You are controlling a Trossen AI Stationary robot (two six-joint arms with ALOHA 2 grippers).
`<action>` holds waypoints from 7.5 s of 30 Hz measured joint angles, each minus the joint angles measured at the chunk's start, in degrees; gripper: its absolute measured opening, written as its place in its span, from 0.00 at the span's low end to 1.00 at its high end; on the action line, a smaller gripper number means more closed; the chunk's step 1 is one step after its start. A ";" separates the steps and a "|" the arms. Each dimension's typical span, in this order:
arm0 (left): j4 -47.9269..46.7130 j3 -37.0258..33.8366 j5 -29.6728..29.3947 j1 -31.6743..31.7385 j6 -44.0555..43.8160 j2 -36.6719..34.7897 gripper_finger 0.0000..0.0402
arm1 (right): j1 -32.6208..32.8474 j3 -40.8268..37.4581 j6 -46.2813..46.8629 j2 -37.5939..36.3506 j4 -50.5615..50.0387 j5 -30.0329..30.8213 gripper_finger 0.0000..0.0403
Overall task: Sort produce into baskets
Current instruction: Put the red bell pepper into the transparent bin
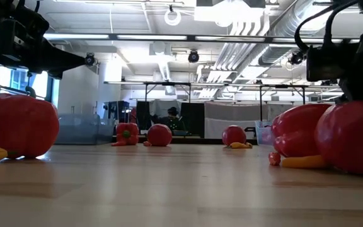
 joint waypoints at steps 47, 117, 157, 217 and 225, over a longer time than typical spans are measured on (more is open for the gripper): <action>0.00 0.01 0.00 0.00 -0.17 0.00 0.00 | -76.34 49.58 -47.55 10.95 -67.17 3.69 0.01; 0.00 0.00 -0.37 0.00 -0.46 -0.01 0.00 | -85.42 57.94 -71.59 33.18 -67.15 23.50 0.06; 0.00 0.00 -0.33 0.00 -0.53 -0.02 0.00 | -83.41 57.94 -65.12 33.18 -60.44 12.65 0.00; -7.17 2.59 6.47 0.00 -6.30 1.88 0.00 | -63.48 44.88 -63.21 9.11 -25.47 -3.59 0.00; -12.49 6.76 9.13 0.00 -11.00 8.71 0.00 | -50.41 20.01 -59.53 0.89 9.33 -5.37 0.00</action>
